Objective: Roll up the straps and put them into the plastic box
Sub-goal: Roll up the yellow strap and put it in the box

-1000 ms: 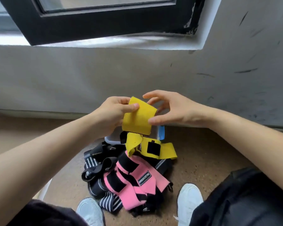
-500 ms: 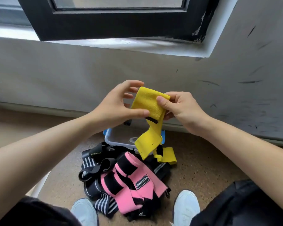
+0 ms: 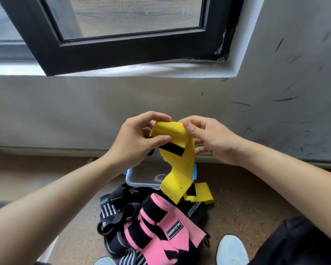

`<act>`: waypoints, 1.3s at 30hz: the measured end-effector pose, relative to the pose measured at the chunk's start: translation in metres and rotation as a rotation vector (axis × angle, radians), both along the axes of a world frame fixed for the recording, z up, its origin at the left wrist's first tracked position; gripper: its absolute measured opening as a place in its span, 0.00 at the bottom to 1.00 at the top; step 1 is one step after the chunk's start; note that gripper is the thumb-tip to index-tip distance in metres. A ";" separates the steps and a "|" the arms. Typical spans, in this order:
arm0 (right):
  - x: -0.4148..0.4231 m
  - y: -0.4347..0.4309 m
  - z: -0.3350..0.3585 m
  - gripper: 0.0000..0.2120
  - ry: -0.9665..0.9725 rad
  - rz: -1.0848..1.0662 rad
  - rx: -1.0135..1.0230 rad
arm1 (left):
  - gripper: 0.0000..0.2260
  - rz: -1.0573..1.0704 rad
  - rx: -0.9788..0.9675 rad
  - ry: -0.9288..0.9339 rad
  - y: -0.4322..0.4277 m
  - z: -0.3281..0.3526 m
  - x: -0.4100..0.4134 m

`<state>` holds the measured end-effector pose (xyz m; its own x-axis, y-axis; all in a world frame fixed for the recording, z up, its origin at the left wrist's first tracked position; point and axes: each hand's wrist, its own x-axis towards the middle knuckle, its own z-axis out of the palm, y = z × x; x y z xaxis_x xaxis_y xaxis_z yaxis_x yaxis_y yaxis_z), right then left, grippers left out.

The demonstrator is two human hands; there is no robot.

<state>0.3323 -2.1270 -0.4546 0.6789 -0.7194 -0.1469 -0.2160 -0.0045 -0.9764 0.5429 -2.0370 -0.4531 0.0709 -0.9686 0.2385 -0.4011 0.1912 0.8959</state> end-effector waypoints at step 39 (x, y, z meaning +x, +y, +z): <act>0.000 0.009 0.025 0.10 -0.055 -0.012 -0.208 | 0.06 0.008 0.276 0.325 0.002 0.010 -0.009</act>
<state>0.3321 -2.1179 -0.4298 0.6726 -0.7388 0.0424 -0.1636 -0.2044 -0.9651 0.5343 -2.0347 -0.4430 0.1073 -0.9921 -0.0652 -0.0901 -0.0750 0.9931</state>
